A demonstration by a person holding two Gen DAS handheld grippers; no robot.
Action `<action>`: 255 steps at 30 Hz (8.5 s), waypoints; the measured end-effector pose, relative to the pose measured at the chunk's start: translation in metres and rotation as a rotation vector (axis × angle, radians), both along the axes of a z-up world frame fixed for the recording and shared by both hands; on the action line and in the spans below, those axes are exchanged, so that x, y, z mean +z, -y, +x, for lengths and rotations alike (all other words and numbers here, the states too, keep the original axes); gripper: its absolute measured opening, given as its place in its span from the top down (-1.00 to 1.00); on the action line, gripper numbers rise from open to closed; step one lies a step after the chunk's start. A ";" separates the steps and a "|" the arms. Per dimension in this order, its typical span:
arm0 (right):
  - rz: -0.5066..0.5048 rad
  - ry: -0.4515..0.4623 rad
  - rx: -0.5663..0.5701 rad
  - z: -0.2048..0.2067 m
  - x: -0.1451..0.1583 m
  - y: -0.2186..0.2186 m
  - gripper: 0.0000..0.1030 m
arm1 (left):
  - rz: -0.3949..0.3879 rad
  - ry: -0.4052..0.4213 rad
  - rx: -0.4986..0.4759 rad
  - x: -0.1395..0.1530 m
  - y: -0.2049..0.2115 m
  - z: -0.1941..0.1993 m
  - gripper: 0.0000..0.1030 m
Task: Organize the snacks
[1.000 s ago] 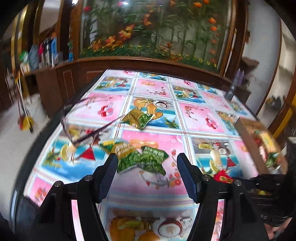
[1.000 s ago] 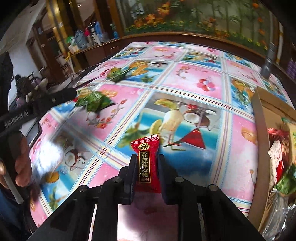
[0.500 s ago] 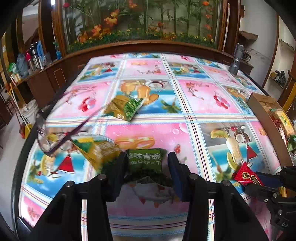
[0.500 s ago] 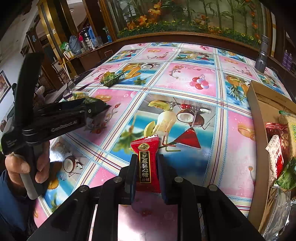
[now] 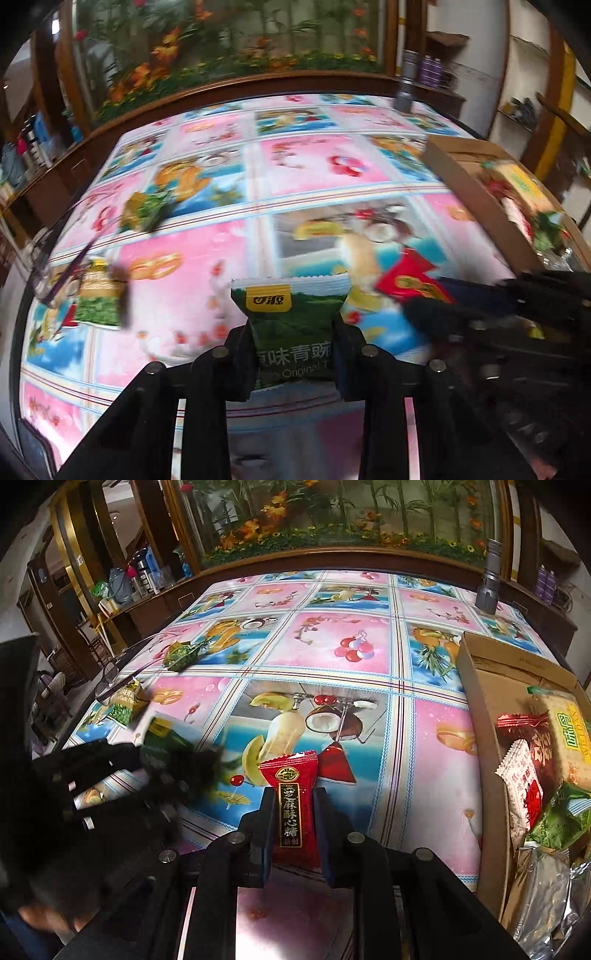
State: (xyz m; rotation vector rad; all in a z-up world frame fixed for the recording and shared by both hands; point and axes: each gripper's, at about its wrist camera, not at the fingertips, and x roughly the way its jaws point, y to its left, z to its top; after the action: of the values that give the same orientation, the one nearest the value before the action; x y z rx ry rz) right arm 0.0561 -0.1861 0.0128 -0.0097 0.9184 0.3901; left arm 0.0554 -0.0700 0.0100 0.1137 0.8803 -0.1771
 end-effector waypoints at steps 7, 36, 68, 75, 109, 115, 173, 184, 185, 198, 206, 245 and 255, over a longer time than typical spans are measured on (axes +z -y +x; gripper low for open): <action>-0.012 0.004 0.000 0.001 -0.001 0.000 0.57 | -0.003 -0.003 0.000 0.000 -0.001 0.000 0.40; 0.125 0.042 -0.071 0.003 0.013 0.019 0.61 | -0.103 0.029 0.036 0.014 -0.019 0.000 0.45; 0.207 0.064 -0.115 0.001 0.024 0.037 0.60 | -0.074 0.093 0.091 0.023 -0.022 -0.003 0.45; 0.223 0.078 -0.113 0.000 0.027 0.037 0.60 | -0.028 0.136 0.111 0.025 -0.021 -0.005 0.45; 0.261 0.118 -0.103 -0.008 0.037 0.038 0.60 | 0.107 0.283 0.121 0.033 -0.009 -0.022 0.44; 0.264 0.120 -0.105 -0.008 0.039 0.039 0.60 | 0.115 0.294 0.118 0.034 -0.007 -0.024 0.44; 0.398 0.020 -0.596 -0.030 0.024 0.261 0.62 | -0.172 0.052 -0.387 0.021 0.214 -0.027 0.44; 0.277 0.016 -0.552 -0.028 0.022 0.240 0.60 | -0.127 0.108 -0.392 0.022 0.216 -0.038 0.44; 0.281 0.014 -0.553 -0.029 0.022 0.241 0.60 | -0.126 0.109 -0.392 0.021 0.217 -0.038 0.44; 0.272 0.014 -0.553 -0.027 0.021 0.240 0.59 | -0.130 0.107 -0.385 0.020 0.216 -0.039 0.43; 0.258 0.015 -0.549 -0.027 0.021 0.239 0.59 | -0.130 0.107 -0.385 0.020 0.216 -0.039 0.43; 0.203 0.212 -0.599 -0.047 0.047 0.236 0.12 | -0.140 0.149 -0.382 0.028 0.210 -0.045 -0.27; 0.120 0.356 -0.736 -0.072 0.061 0.237 -0.73 | -0.099 0.234 -0.380 0.037 0.202 -0.057 -0.77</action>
State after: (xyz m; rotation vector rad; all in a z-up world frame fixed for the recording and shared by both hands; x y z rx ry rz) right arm -0.0160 -0.4234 0.0735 0.3507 0.4929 -0.2399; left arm -0.0013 -0.2724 0.0468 0.2051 0.6082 -0.5507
